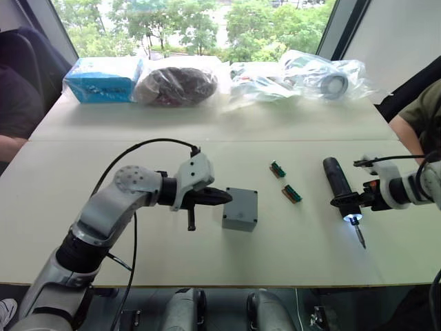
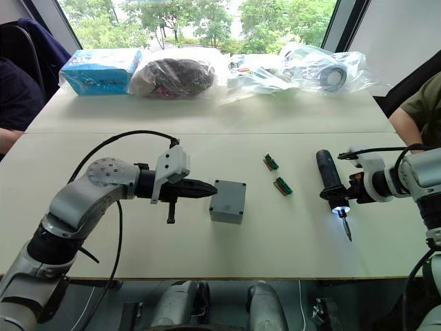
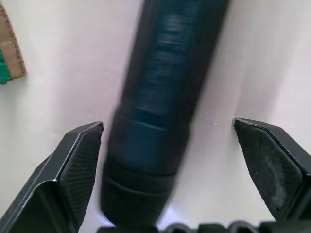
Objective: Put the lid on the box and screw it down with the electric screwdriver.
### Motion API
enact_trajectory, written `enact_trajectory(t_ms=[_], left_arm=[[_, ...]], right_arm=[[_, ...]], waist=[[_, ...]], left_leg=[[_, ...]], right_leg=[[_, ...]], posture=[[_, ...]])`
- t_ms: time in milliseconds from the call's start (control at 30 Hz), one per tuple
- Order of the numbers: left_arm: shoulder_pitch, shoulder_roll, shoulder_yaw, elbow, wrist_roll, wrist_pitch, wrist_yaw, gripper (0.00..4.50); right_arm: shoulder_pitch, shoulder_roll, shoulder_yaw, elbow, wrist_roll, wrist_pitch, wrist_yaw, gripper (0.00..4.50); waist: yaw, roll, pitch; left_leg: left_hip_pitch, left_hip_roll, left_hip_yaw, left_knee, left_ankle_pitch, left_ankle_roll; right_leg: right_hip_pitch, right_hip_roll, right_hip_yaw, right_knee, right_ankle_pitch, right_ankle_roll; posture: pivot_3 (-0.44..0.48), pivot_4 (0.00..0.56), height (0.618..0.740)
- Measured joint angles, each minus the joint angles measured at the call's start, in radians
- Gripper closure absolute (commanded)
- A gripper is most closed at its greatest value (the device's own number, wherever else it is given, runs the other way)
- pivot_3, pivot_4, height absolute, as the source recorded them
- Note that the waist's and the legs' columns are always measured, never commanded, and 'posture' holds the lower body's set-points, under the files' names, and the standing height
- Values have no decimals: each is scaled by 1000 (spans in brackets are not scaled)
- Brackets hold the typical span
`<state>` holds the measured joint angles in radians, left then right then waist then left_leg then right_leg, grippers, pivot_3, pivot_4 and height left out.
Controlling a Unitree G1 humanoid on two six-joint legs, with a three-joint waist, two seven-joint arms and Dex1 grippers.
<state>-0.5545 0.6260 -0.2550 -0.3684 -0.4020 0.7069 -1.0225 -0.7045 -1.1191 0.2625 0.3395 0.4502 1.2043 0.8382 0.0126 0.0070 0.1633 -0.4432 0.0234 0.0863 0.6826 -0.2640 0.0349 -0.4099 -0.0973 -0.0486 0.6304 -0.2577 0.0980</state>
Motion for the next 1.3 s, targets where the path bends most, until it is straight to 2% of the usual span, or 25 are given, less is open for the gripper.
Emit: enact_trajectory(t_ms=[67, 167, 300, 433, 567, 733, 833, 1067, 1300], left_arm=[[-1, 3, 6, 11, 0, -6, -1, 4500], [-15, 36, 22, 65, 2, -33, -13, 4500], [-61, 52, 44, 139, 14, -69, -30, 4500], [-80, 60, 49, 234, 26, -103, -50, 4500], [-79, 64, 26, 339, 104, -167, -52, 4500], [-67, 19, -41, 386, 161, -221, -70, 4500], [-67, -42, -77, 402, 177, -227, -69, 4500], [-79, -108, -131, 446, 227, -253, -81, 4500], [-137, -185, -132, 525, 256, -285, -71, 4500]], right_arm=[[1, -17, 10, -15, -44, -60, 26, 63], [-11, -82, -13, -161, -60, -102, 86, 63], [-47, -76, -178, -375, 40, -13, 115, 63], [97, 8, -326, -612, 183, 84, 112, 63], [298, 110, -367, -811, 266, 94, 80, 63], [380, 191, -311, -922, 245, 25, -12, 63], [389, 240, -223, -926, 202, -22, -62, 63], [401, 272, -114, -933, 167, -56, -86, 63], [413, 318, -114, -965, 227, -11, -99, 63]], waist=[[0, 1, 1], [-2, 4, 3], [-5, 3, 3], [4, 0, 4], [2, -1, 4], [2, -1, 4], [0, -1, 4], [3, -2, 4], [0, -2, 4]], left_leg=[[0, 0, 0, 0, 0, 0], [-1, 1, 1, -1, 0, 0], [0, 3, 0, -1, 0, -1], [0, 3, -2, -1, 1, -1], [-1, 1, -2, 1, 0, -1], [0, 0, -2, 1, 0, -1], [0, 0, -2, 1, 0, -1], [0, 1, -3, 1, 1, -1], [0, 1, -4, 1, 0, -1]], right_leg=[[-1, 0, 0, 0, 0, 0], [-2, 0, 0, 1, 0, 1], [-2, 2, -1, 1, 0, 1], [0, 2, -4, 1, 0, 1], [1, -1, -4, 1, 1, 1], [1, -1, -4, 1, 1, 1], [1, -1, -4, 1, 1, 1], [1, 0, -4, 2, 1, 1], [2, 0, -4, 2, 1, 1]], posture=[[0, 150, 740], [0, 150, 740], [0, 150, 740], [0, 150, 740], [0, 150, 740], [0, 150, 740], [0, 150, 740], [0, 150, 740], [0, 150, 740]])
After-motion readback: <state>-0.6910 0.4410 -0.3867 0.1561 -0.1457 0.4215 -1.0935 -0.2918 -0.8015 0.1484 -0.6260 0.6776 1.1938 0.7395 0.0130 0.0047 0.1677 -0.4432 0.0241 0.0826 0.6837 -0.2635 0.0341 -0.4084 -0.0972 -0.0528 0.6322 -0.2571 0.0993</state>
